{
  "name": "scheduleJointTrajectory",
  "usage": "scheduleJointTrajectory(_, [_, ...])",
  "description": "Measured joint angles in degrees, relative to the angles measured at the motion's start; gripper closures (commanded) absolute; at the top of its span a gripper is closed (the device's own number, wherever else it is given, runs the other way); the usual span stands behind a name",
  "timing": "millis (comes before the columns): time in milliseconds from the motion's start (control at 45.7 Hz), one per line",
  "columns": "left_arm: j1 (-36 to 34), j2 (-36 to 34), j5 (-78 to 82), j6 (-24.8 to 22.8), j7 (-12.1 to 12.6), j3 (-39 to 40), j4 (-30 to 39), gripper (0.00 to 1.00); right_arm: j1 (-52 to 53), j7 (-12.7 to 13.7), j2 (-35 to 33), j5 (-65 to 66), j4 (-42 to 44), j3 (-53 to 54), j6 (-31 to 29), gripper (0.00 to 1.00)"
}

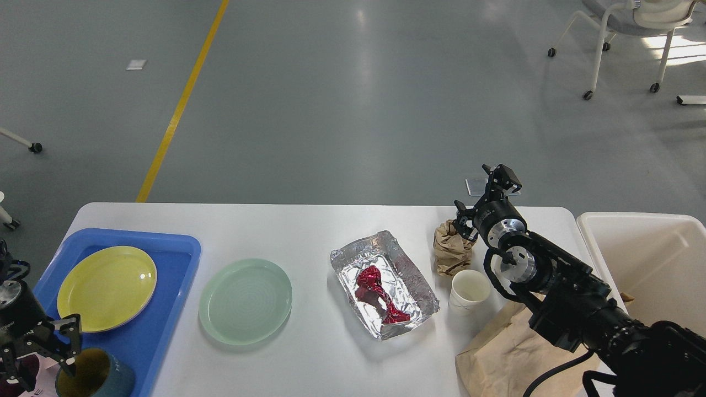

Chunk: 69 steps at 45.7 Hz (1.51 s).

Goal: Tidy desktop
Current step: 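Lift the dark mug and place it on the blue tray beside the pink mug, then release the dark mug and raise the left gripper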

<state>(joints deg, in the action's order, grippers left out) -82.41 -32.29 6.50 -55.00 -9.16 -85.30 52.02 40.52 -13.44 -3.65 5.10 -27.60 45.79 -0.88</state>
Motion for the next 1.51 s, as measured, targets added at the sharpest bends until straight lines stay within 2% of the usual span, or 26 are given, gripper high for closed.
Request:
scheduleJointTrajectory(109, [-2.7, -0.4, 0.0, 0.0, -0.1, -2.1, 0.0, 0.18, 0.0, 0.0, 0.0, 0.0, 0.0, 0.0, 0.0, 0.0])
scheduleJointTrajectory(285, [-6.3, -0.6, -0.1, 0.0, -0.2, -3.7, 0.0, 0.13, 0.0, 0.0, 0.0, 0.0, 0.1, 0.0, 0.0, 0.0])
scheduleJointTrajectory(701, [-16.0, -0.1, -4.8, 0.0, -0.8, -12.9, -1.6, 0.13, 0.0, 0.0, 0.0, 0.0, 0.0, 0.0, 0.0, 0.0])
scheduleJointTrajectory(788, [-17.0, 0.1, -6.1, 0.0, -0.8, -14.3, -1.7, 0.1, 0.0, 0.0, 0.0, 0.0, 0.0, 0.0, 0.0, 0.0])
scheduleJointTrajectory(1073, [-21.3, 0.8, -7.6, 0.0, -0.8, -11.9, -1.1, 0.05, 0.0, 0.0, 0.0, 0.0, 0.1, 0.0, 0.0, 0.0])
scheduleJointTrajectory(1313, [-20.0, 5.3, -7.6, 0.0, -0.1, -10.5, -0.6, 0.05, 0.0, 0.0, 0.0, 0.0, 0.1, 0.0, 0.0, 0.0])
scheduleJointTrajectory(1510, [-19.9, 5.6, -7.3, 0.0, 0.3, -9.8, -0.5, 0.04, 0.0, 0.0, 0.0, 0.0, 0.1, 0.0, 0.0, 0.0])
